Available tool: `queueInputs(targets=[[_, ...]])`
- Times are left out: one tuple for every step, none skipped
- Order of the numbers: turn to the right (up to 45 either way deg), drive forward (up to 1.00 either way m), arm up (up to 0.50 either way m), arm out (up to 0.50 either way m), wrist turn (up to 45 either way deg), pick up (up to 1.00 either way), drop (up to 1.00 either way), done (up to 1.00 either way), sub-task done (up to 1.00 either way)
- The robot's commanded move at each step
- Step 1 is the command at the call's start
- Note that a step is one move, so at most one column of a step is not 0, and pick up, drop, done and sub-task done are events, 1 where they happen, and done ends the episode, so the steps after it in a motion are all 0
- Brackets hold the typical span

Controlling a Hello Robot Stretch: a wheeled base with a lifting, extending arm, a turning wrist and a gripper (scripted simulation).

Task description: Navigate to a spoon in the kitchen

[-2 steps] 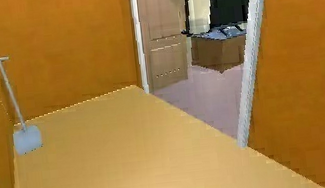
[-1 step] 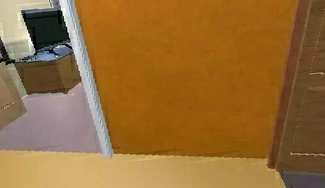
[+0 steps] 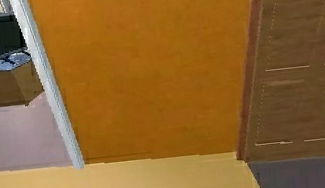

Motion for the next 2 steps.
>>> queueInputs(targets=[[0.0, 0.2, 0.0, 0.0, 0.0, 0.0, 0.0, 0.0, 0.0], [-45.0, 0.0, 0.0, 0.0, 0.0, 0.0, 0.0, 0.0, 0.0]])
